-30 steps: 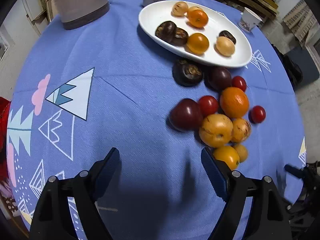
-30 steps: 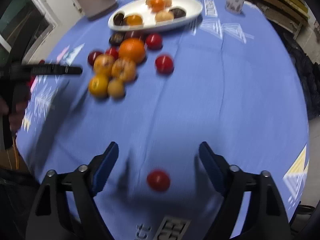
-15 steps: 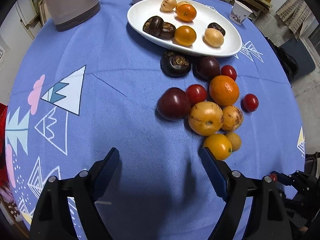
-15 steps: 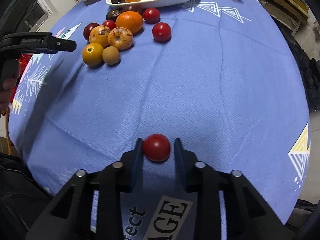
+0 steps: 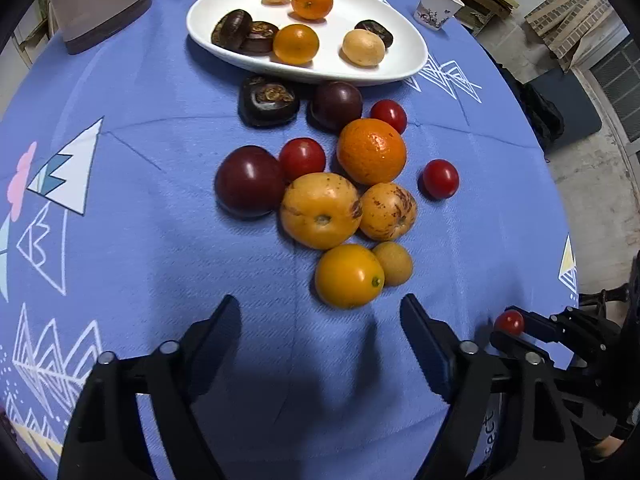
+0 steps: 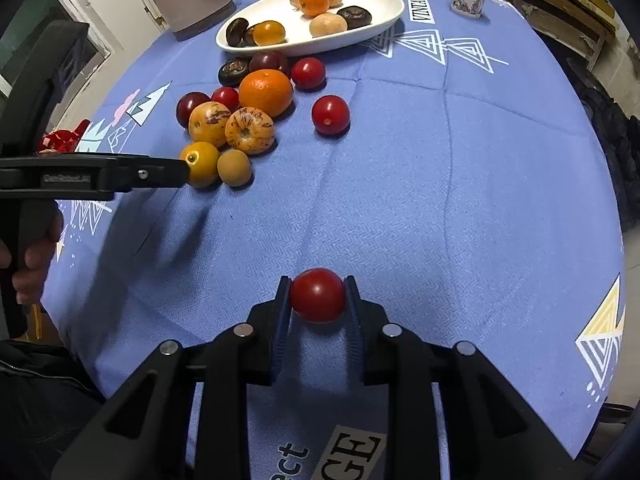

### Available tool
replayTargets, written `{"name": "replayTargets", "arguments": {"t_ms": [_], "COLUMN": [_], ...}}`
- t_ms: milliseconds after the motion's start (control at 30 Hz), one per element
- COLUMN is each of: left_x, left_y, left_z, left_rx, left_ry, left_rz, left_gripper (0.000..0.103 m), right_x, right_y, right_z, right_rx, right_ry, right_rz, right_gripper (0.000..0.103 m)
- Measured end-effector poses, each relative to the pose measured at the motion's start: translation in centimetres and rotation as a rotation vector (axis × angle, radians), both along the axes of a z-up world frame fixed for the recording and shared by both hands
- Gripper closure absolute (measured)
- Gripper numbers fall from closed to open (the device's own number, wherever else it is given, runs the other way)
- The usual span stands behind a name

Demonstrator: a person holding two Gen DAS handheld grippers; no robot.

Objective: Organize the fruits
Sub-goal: 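Grasp a red cherry tomato with the right tool while the left tool grasps a yellow tomato, then place the cherry tomato and yellow tomato on the plate, opening both tools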

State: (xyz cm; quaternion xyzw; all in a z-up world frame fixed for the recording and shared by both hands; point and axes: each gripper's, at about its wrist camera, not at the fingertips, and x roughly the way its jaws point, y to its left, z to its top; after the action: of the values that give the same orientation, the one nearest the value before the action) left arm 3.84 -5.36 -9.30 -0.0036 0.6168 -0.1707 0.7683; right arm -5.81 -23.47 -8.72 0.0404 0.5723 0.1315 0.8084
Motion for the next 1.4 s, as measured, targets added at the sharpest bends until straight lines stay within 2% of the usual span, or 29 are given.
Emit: {"name": "replayTargets", "arguments": {"t_ms": [33,133,200,300,333,367,500,600,867,1167,1400], "left_x": [0.1,0.1,0.0,0.3,0.4,0.4,0.3,0.3,0.5,5.4,10.8], "left_y": [-0.3,-1.3,-1.9,-2.1,-2.1,-2.3,-2.7,-2.2,0.6,0.9,0.2], "left_z": [-0.5,-1.5,-1.5,-1.6,-1.5,-1.5,-1.3,-0.6,3.7,8.2,8.0], "left_rx": [0.006,0.019,0.047,0.045,0.038,0.028,0.032,0.006,-0.043,-0.041,-0.042], "left_ry": [0.008,0.02,-0.009,-0.009,-0.009,-0.009,-0.022,-0.022,-0.094,-0.226,-0.242], "left_rz": [-0.011,-0.053,-0.076,-0.066,-0.067,-0.073,-0.097,-0.083,-0.04,-0.005,0.024], "left_gripper": [0.044,0.052,0.052,0.052,0.055,0.065,0.066,0.066,0.066,0.066,0.066], "right_x": [0.0,0.0,0.2,0.7,0.9,1.1,2.0,3.0,6.6,12.7,19.0], "right_y": [-0.1,-0.7,-0.8,-0.6,-0.5,-0.4,0.1,0.3,1.0,1.4,1.4], "right_z": [-0.1,0.0,0.1,0.2,0.2,0.2,0.7,1.4,4.3,7.8,7.7], "right_rx": [0.003,0.02,0.025,0.031,0.034,0.036,0.055,0.078,0.127,0.146,0.141], "right_ry": [0.002,0.008,0.004,0.003,0.003,0.002,-0.006,-0.018,-0.088,-0.209,-0.234], "right_rz": [-0.003,-0.016,-0.017,-0.012,-0.009,-0.007,0.006,0.008,0.016,0.016,-0.019], "right_gripper": [0.078,0.078,0.078,0.078,0.078,0.078,0.078,0.078,0.078,0.077,0.077]}}
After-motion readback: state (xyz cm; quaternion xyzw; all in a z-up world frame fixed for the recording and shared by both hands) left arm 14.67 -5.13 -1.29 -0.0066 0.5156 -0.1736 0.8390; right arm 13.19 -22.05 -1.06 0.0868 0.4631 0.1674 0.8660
